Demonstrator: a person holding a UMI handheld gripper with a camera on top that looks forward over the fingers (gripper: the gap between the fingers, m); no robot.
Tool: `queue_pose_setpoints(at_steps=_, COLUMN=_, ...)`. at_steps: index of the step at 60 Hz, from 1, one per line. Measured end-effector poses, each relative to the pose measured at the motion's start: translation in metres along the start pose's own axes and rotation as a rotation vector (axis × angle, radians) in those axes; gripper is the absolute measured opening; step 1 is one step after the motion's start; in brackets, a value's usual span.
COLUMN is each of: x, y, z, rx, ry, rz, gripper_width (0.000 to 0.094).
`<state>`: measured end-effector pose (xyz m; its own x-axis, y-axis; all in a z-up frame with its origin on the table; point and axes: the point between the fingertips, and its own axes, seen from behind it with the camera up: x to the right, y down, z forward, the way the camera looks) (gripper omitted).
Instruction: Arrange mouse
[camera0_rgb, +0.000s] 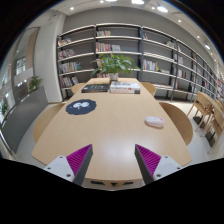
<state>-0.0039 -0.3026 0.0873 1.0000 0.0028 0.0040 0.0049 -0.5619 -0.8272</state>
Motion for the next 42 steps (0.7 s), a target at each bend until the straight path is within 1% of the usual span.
queue_pose_setpoints(at_steps=2, x=0.011, y=0.004, z=0.004, rx=-0.013, ry=0.015, rz=0.005, gripper_width=0.0859)
queue_pose_setpoints(at_steps=3, x=0.000, y=-0.004, z=-0.014, rx=-0.028, ry=0.026, rz=0.007, gripper_width=0.0859)
queue_pose_setpoints(at_steps=4, x=0.007, y=-0.002, z=-0.010, rx=-0.035, ry=0.034, rz=0.006, gripper_width=0.0860)
queue_pose_setpoints(at_steps=6, x=0.035, y=0.006, z=0.008, rx=-0.043, ry=0.049, rz=0.003, gripper_width=0.0859)
queue_pose_setpoints(at_steps=7, x=0.059, y=0.019, z=0.019, rx=-0.043, ry=0.053, rz=0.000, gripper_width=0.0860)
queue_pose_setpoints(at_steps=9, x=0.077, y=0.023, z=0.026, rx=-0.057, ry=0.071, rz=-0.001, gripper_width=0.0863)
queue_pose_setpoints(at_steps=10, x=0.070, y=0.014, z=0.022, rx=-0.070, ry=0.083, rz=0.001, gripper_width=0.0861)
queue_pose_setpoints(at_steps=15, x=0.118, y=0.020, z=0.043, rx=-0.103, ry=0.111, rz=-0.006, gripper_width=0.0860)
queue_pose_setpoints(at_steps=17, x=0.145, y=0.033, z=0.060, rx=-0.107, ry=0.118, rz=-0.016, gripper_width=0.0861)
queue_pose_setpoints(at_steps=21, x=0.172, y=0.034, z=0.081, rx=-0.123, ry=0.128, rz=-0.029, gripper_width=0.0862)
queue_pose_setpoints(at_steps=24, x=0.187, y=0.027, z=0.088, rx=-0.139, ry=0.129, rz=-0.038, gripper_width=0.0862)
queue_pose_setpoints(at_steps=28, x=0.207, y=0.025, z=0.119, rx=-0.144, ry=0.125, rz=-0.052, gripper_width=0.0866)
queue_pose_setpoints(at_steps=30, x=0.211, y=0.016, z=0.132, rx=-0.125, ry=0.110, rz=-0.045, gripper_width=0.0857)
queue_pose_setpoints(at_steps=33, x=0.218, y=0.007, z=0.149, rx=-0.118, ry=0.097, rz=-0.041, gripper_width=0.0862)
queue_pose_setpoints(at_steps=35, x=0.224, y=-0.002, z=0.150, rx=-0.121, ry=0.094, rz=-0.040, gripper_width=0.0865)
queue_pose_setpoints(at_steps=42, x=0.237, y=-0.022, z=0.188, rx=-0.114, ry=0.066, rz=-0.019, gripper_width=0.0877)
